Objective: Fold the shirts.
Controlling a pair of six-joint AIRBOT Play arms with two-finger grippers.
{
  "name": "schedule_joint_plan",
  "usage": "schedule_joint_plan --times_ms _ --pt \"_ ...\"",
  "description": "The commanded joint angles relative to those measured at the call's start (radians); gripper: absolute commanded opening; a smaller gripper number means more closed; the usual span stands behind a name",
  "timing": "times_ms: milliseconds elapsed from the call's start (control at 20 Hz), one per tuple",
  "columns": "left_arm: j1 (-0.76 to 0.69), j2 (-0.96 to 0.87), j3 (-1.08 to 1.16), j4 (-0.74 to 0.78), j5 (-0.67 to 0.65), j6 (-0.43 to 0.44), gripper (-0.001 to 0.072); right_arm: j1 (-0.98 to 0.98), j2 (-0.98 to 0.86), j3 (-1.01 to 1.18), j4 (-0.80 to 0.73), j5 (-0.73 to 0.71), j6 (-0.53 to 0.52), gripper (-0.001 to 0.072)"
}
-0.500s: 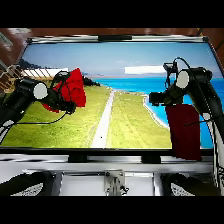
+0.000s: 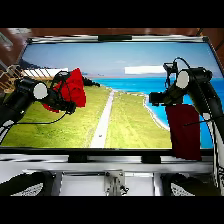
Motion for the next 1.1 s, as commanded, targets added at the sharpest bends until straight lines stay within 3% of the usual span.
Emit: schedule_joint_plan --times_ms 0,300,750,800,850,900,1050 --pt "0.0 0.001 0.0 0.0 0.0 0.0 0.054 0.0 0.0 0.001 0.0 0.0 0.0 0.0483" --pt "-0.001 0.0 0.0 -0.001 0.011 -0.002 0.054 0.0 0.0 0.001 0.0 -0.03 0.004 0.0483" --pt "0.0 -0.012 0.0 -0.074 0.295 -0.011 0.0541 0.0 -0.001 0.001 -0.004 -0.097 -0.012 0.0482" --pt "0.006 -0.025 0.0 -0.042 0.334 -0.011 0.056 0.0 -0.001 0.001 -0.003 -0.11 -0.011 0.0483" --pt "0.024 -0.045 0.006 -0.008 0.365 -0.014 0.0649 0.0 -0.001 0.001 -0.003 -0.118 -0.011 0.0483" --pt "0.057 -0.079 0.03 0.013 0.366 -0.034 0.0689 0.0 -0.001 0.001 0.0 -0.121 -0.011 0.0483" --pt "0.173 -0.232 0.162 0.013 0.32 -0.034 0.0699 0.0 -0.001 0.001 0.0 -0.119 -0.011 0.0483"
